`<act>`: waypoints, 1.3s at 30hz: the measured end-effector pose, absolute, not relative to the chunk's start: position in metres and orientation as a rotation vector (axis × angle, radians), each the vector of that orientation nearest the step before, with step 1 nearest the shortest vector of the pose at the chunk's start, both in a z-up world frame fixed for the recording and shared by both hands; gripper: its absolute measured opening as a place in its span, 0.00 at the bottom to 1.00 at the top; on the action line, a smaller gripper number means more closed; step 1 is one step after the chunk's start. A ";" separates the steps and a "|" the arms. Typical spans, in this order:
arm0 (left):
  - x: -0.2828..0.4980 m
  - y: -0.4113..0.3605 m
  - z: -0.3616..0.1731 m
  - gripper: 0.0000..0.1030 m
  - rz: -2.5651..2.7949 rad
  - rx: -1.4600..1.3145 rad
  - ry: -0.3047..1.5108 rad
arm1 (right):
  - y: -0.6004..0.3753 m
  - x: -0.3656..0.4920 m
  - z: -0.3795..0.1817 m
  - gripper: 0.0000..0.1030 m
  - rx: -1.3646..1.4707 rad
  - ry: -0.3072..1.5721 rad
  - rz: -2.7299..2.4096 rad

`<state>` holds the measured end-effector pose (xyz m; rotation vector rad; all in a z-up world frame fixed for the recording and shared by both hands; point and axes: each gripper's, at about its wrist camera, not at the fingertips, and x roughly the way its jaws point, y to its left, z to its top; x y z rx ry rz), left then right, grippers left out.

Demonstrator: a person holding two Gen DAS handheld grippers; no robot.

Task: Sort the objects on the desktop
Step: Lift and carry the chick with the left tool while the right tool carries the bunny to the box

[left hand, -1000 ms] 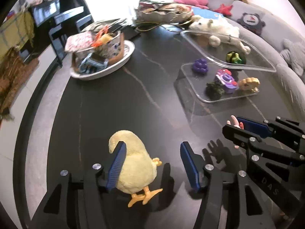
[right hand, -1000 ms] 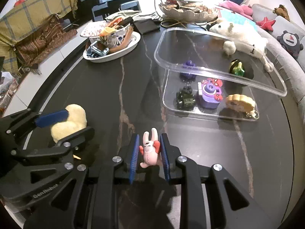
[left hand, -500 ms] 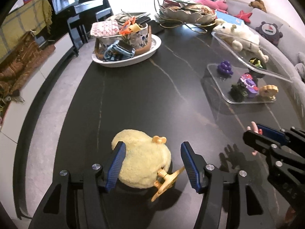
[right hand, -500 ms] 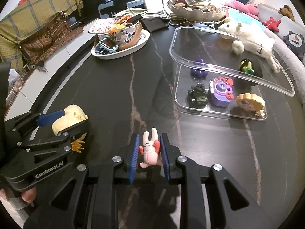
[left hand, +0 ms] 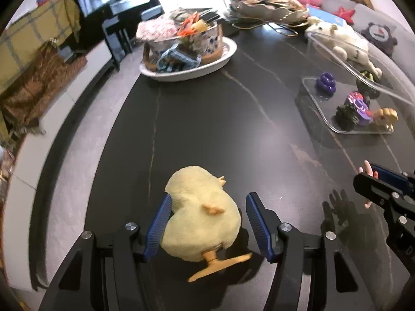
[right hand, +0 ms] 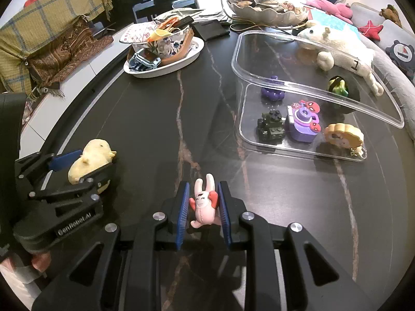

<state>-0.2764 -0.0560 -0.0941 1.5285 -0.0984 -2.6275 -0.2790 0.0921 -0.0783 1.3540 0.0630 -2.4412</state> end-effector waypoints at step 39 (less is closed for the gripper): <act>-0.251 -0.026 -0.056 0.47 -2.815 1.454 -0.070 | 0.089 -0.271 -0.065 0.19 1.302 0.052 -2.451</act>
